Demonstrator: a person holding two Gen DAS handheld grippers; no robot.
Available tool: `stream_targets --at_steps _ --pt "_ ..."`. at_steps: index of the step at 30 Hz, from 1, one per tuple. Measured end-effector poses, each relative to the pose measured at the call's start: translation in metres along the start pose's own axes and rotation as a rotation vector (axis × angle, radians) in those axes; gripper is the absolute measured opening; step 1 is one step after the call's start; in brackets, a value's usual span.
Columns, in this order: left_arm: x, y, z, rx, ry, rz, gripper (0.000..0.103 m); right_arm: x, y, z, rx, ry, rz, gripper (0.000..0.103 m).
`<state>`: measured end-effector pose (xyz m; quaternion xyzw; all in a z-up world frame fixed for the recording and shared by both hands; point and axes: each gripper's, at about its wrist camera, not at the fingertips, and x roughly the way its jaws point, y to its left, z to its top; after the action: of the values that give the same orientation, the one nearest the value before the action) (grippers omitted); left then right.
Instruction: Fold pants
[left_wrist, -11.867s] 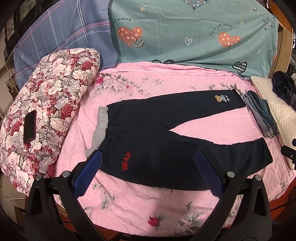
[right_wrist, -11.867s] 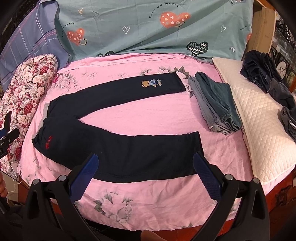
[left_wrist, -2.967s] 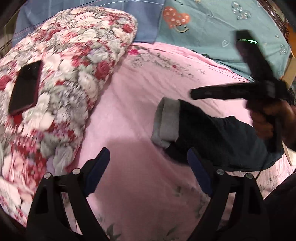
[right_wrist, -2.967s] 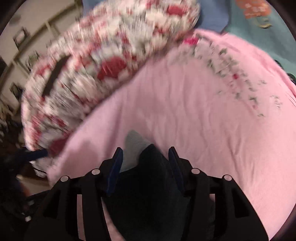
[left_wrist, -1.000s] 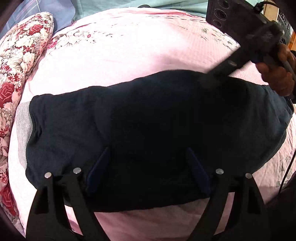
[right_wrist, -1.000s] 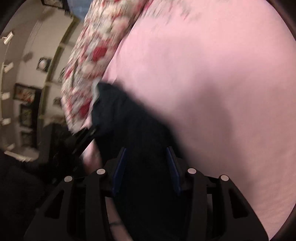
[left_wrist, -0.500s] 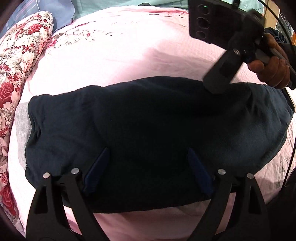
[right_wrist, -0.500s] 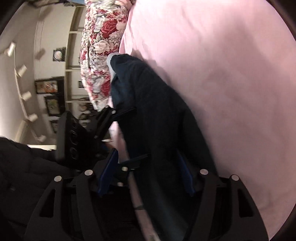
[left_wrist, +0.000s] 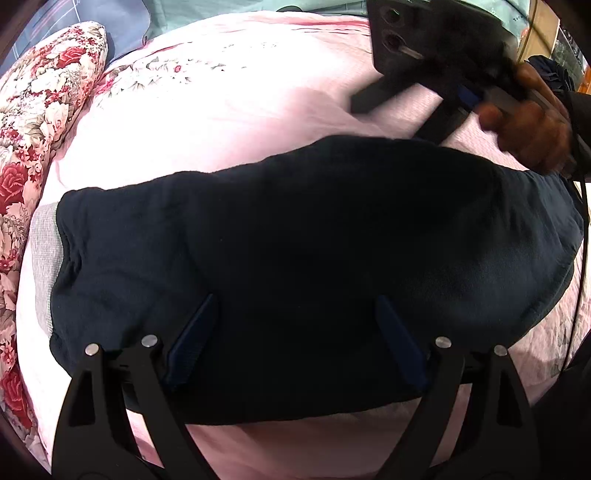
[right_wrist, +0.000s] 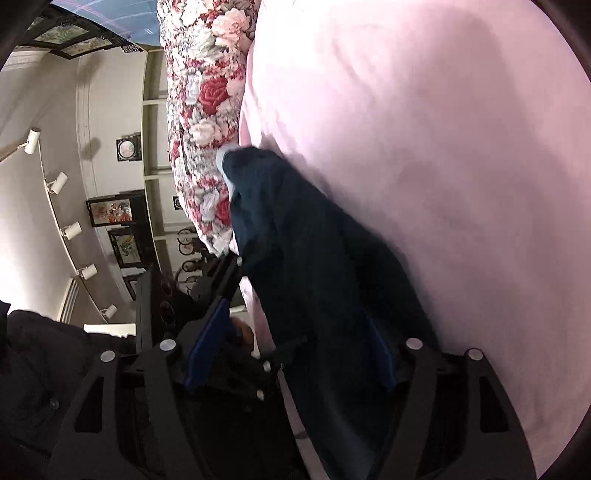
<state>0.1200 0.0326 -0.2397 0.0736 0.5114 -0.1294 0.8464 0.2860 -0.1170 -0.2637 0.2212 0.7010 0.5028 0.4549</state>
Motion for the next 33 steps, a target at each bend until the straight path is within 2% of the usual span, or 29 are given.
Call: stream_targets --at_steps 2,4,5,7,8,9,12,15,17,20,22,24,26,27,31,33 --pt "0.000 0.000 0.001 0.000 0.000 0.000 0.089 -0.018 0.007 0.012 -0.043 -0.139 -0.040 0.070" --pt "0.001 -0.001 0.001 0.002 0.001 -0.001 0.090 -0.031 -0.005 0.015 0.031 -0.184 0.029 0.065" --pt "0.001 -0.001 0.000 0.006 -0.002 0.000 0.090 -0.036 -0.011 0.013 0.071 -0.218 0.024 0.065" --pt "0.001 -0.002 -0.001 0.013 -0.005 -0.001 0.090 -0.068 -0.015 0.002 0.061 -0.378 -0.073 0.066" --pt "0.001 -0.001 -0.001 0.013 -0.004 -0.003 0.090 -0.081 -0.015 -0.004 0.078 -0.405 -0.089 0.066" --pt "0.001 -0.001 0.000 0.016 -0.003 -0.006 0.090 -0.089 -0.013 -0.009 0.093 -0.417 -0.087 0.066" --pt "0.001 -0.002 0.001 0.032 0.007 -0.016 0.090 -0.105 0.017 -0.044 0.018 -0.481 -0.078 0.066" --pt "0.001 0.000 0.004 0.049 0.014 -0.034 0.091 -0.095 0.040 -0.084 -0.043 -0.504 -0.082 0.066" --pt "0.001 0.000 0.003 0.073 0.009 -0.033 0.091 -0.080 0.043 -0.113 -0.040 -0.521 -0.084 0.065" --pt "0.002 0.000 0.003 0.081 0.006 -0.038 0.091 -0.051 0.025 -0.158 0.051 -0.508 -0.175 0.065" --pt "0.001 -0.002 -0.001 0.091 0.001 -0.036 0.091 -0.034 0.005 -0.204 0.180 -0.474 -0.256 0.065" --pt "0.001 -0.001 0.000 0.095 0.001 -0.037 0.091 -0.033 0.004 -0.236 0.246 -0.500 -0.288 0.065" --pt "0.001 0.000 0.003 0.101 0.007 -0.037 0.091 -0.056 0.008 -0.281 0.321 -0.649 -0.273 0.065" --pt "0.000 -0.001 0.004 0.109 0.010 -0.034 0.091 -0.077 0.011 -0.311 0.375 -0.777 -0.293 0.065" --pt "-0.005 -0.007 0.008 0.131 0.014 0.010 0.091 -0.128 0.007 -0.401 0.579 -1.106 -0.484 0.065" --pt "-0.010 -0.013 0.012 0.134 0.012 0.039 0.091 -0.140 -0.003 -0.436 0.665 -1.222 -0.513 0.065"
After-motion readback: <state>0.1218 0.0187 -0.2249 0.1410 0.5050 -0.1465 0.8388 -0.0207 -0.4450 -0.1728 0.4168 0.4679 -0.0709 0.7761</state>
